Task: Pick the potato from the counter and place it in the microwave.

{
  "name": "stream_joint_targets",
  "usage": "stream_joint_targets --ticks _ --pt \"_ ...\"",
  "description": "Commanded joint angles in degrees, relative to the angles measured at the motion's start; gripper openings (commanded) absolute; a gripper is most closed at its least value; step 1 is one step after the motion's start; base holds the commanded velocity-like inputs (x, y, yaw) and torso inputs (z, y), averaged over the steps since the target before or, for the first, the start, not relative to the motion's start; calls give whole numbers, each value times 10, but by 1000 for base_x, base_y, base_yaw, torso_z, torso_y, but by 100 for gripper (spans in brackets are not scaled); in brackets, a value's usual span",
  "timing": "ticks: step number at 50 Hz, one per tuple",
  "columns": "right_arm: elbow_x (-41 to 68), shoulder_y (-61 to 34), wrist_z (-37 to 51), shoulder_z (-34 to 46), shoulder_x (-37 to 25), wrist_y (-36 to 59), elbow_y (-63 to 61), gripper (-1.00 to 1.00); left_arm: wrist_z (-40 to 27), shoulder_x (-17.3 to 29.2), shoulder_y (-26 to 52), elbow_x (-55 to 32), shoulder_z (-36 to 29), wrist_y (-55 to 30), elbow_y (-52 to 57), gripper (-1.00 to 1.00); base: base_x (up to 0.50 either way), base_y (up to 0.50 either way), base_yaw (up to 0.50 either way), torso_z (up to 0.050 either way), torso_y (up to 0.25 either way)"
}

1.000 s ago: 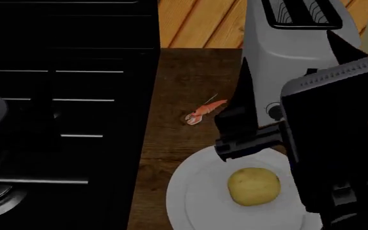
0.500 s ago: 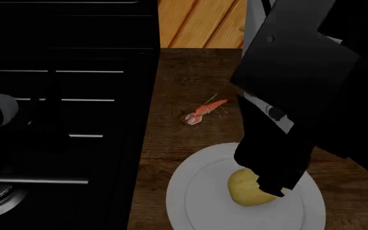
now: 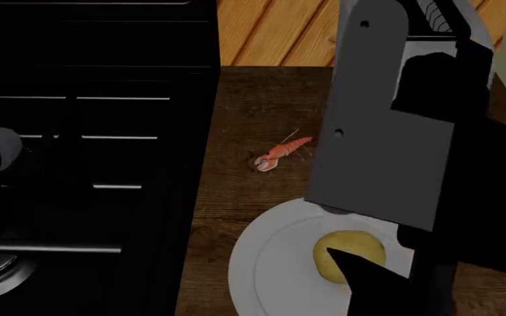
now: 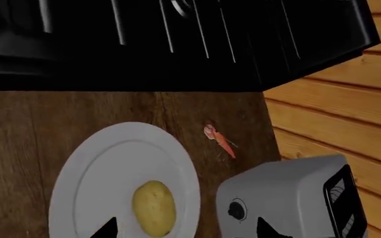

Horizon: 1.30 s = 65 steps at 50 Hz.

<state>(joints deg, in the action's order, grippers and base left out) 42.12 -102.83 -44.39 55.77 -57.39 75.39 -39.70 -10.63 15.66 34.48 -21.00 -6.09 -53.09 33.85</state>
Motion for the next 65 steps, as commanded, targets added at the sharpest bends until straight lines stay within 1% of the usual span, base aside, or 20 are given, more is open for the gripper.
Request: stream_joint_targets --ticks 1,10,19,33,40,65 --pt "-35 -5 -74 50 -10 -57 0 100 11 -12 2 7 9 -5 3 100 0 0 0 0 0" --pt "-89 11 -75 97 -5 -92 33 100 10 -9 2 5 8 -3 3 100 0 0 0 0 0" --pt "-118 39 -63 125 7 -120 64 100 8 -8 4 4 6 -2 1 100 0 0 0 0 0" --pt "-134 81 -44 141 21 -164 100 100 3 -7 10 0 3 -7 4 100 0 0 0 0 0" --pt "-165 101 -39 163 35 -200 149 100 1 -6 10 0 -1 -5 1 100 0 0 0 0 0" --pt "-179 161 -13 175 70 -265 231 100 -1 1 9 -4 0 4 -9 100 0 0 0 0 0"
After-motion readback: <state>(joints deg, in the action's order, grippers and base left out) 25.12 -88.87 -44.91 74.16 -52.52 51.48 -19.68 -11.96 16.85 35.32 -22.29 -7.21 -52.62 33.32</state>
